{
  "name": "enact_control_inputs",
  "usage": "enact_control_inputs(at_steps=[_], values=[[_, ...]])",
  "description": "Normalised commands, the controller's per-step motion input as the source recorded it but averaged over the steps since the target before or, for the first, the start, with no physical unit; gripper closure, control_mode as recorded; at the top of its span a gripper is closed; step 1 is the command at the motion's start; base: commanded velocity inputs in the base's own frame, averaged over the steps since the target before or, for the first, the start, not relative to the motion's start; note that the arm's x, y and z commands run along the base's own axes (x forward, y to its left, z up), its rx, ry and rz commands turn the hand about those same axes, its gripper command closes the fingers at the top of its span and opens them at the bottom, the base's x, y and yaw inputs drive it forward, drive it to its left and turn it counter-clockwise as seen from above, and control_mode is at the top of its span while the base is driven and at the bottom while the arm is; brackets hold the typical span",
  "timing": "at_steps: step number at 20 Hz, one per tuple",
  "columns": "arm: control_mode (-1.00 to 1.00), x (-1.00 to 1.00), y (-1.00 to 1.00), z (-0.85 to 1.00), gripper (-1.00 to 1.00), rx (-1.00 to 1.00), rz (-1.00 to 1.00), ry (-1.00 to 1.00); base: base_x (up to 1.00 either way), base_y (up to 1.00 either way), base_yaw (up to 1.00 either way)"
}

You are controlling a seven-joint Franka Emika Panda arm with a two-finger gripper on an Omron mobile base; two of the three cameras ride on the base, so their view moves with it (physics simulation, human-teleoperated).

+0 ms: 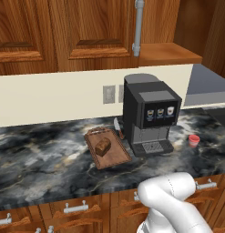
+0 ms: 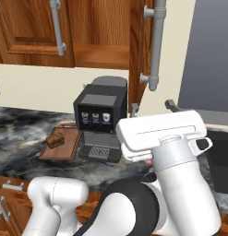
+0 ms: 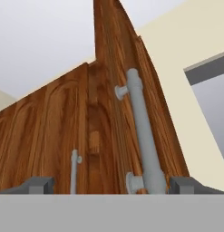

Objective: Pick the bread, place it on the cutting board, pick the jam, place it on the counter, and close the cabinet.

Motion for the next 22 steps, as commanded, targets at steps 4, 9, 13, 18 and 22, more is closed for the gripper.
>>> enact_control_inputs(at_steps=[4, 9, 13, 18, 22], values=[[-1.00, 0.25, -0.09, -0.14, -1.00, 0.00, 0.00, -0.03, 0.00, 0.00, 0.00], [-1.00, 0.23, -0.13, -0.10, -1.00, 0.00, 0.00, -0.03, 0.00, 0.00, 0.00], [-1.00, 0.14, -0.21, -0.03, -1.00, 0.00, 0.00, -0.01, 0.00, 0.00, 0.00], [-1.00, 0.15, -0.21, 0.00, -1.00, 0.00, 0.01, -0.02, 0.00, 0.00, 0.00], [-1.00, 0.24, -0.13, -0.02, -1.00, 0.00, 0.01, -0.01, 0.00, 0.00, 0.00]])
